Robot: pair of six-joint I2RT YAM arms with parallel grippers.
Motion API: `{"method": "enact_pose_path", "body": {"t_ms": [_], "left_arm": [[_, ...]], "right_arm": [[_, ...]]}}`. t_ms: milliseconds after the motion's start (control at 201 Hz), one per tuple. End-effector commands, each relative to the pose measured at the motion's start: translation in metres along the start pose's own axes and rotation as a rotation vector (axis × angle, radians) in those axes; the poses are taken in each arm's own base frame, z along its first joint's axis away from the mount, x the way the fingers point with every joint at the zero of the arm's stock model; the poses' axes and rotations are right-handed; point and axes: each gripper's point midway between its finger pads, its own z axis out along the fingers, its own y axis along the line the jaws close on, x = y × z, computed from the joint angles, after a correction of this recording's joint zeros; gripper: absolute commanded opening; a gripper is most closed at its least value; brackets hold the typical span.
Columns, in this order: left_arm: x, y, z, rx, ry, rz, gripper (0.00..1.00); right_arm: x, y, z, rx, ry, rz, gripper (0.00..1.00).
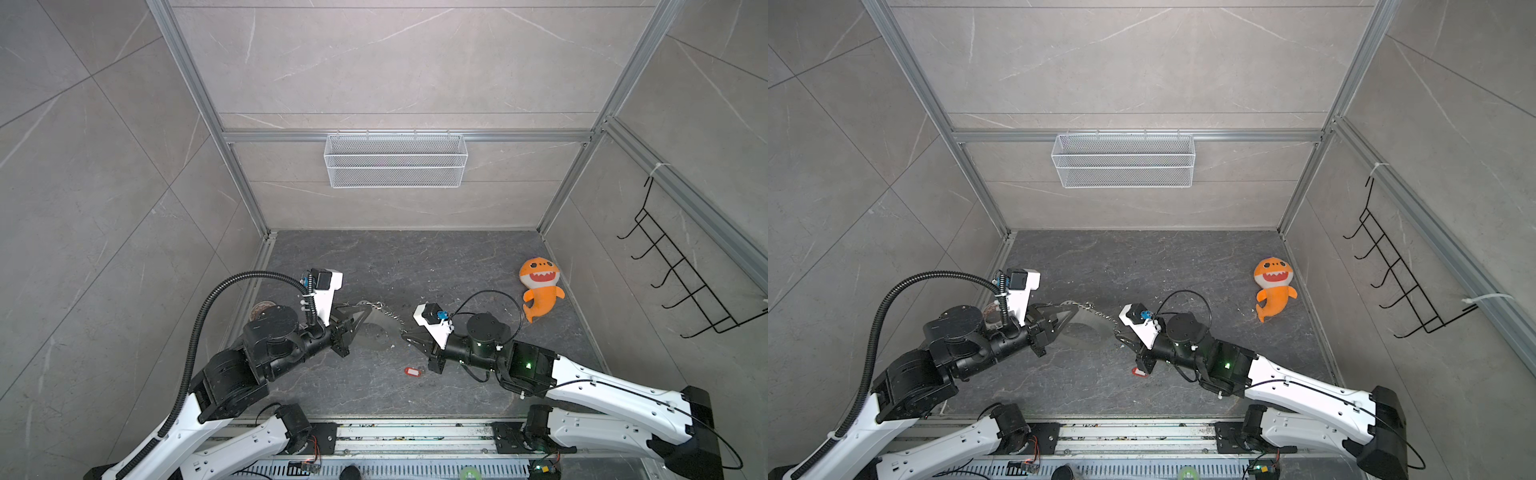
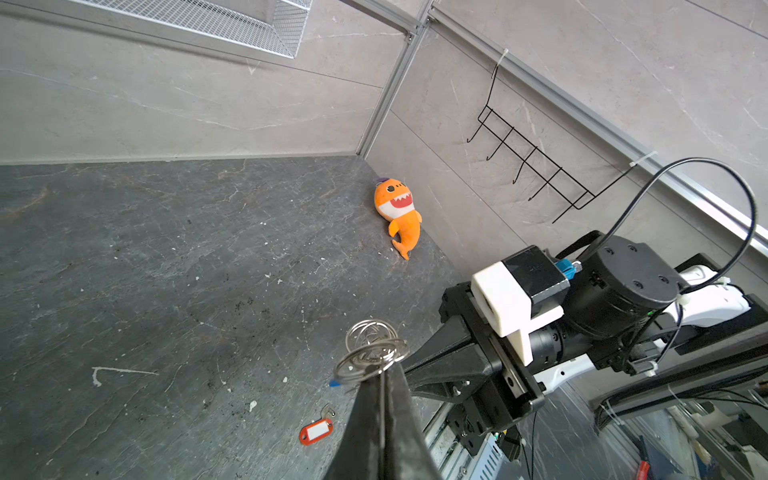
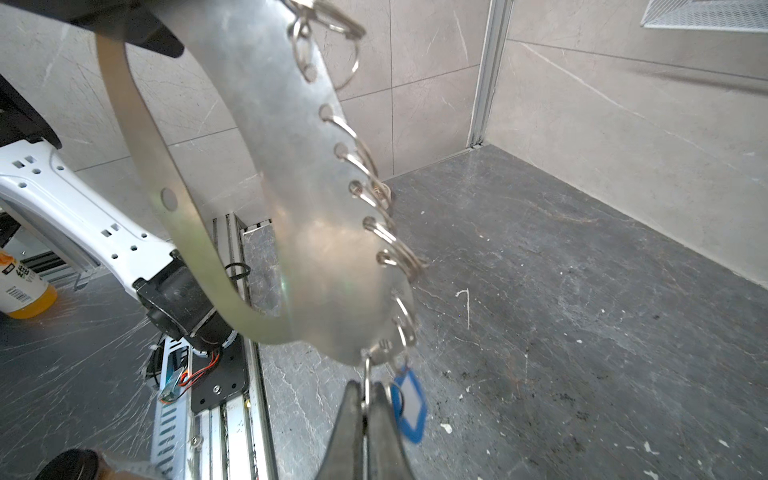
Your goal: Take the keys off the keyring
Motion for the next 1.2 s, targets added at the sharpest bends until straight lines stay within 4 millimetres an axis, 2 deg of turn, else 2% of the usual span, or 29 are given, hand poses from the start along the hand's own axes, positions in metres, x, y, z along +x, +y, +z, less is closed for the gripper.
{"method": "enact_pose_path", "body": {"t_ms": [0,80,154,314,468,558,663,732,847,937,1116,1196], "left_arm": [[-0.004,0.01,-0.001,-0.053,-0.031,-0.026,0.2],[0.002,0.021,0.002,-0.1,-0.024,-0.028,0.36],[0.007,0.034,0.002,-0.16,-0.028,-0.027,0.44],[0.015,0.052,-0.002,-0.239,-0.042,-0.011,0.51],[0.015,0.056,-0.004,-0.246,-0.067,0.018,0.57],[0.019,0.039,0.003,-0.14,-0.054,0.054,0.59],[0.032,-0.007,0.017,0.131,0.001,0.109,0.56],[0.044,-0.029,0.024,0.277,0.039,0.134,0.55],[0.056,-0.041,0.034,0.357,0.093,0.163,0.49],[0.061,-0.048,0.038,0.403,0.122,0.183,0.48],[0.065,-0.06,0.036,0.485,0.127,0.225,0.48],[0.065,-0.061,0.035,0.493,0.127,0.235,0.41]], "right_arm": [[-0.001,0.007,-0.005,-0.033,0.056,0.017,0.0],[0.0,0.012,-0.007,-0.061,0.094,0.024,0.0],[0.0,0.016,-0.01,-0.08,0.128,0.025,0.0],[0.002,0.023,-0.013,-0.117,0.193,0.015,0.0],[0.0,0.021,-0.016,-0.107,0.217,0.006,0.0],[-0.005,0.021,-0.017,-0.101,0.211,0.002,0.0],[-0.011,0.021,-0.018,-0.1,0.207,-0.007,0.0],[-0.014,0.023,-0.02,-0.111,0.203,-0.02,0.0],[-0.022,0.027,-0.028,-0.144,0.187,-0.056,0.0],[-0.029,0.022,-0.034,-0.166,0.163,-0.053,0.0],[-0.041,0.02,-0.045,-0.295,0.098,0.021,0.0],[-0.041,0.023,-0.048,-0.325,0.096,0.023,0.0]]}}
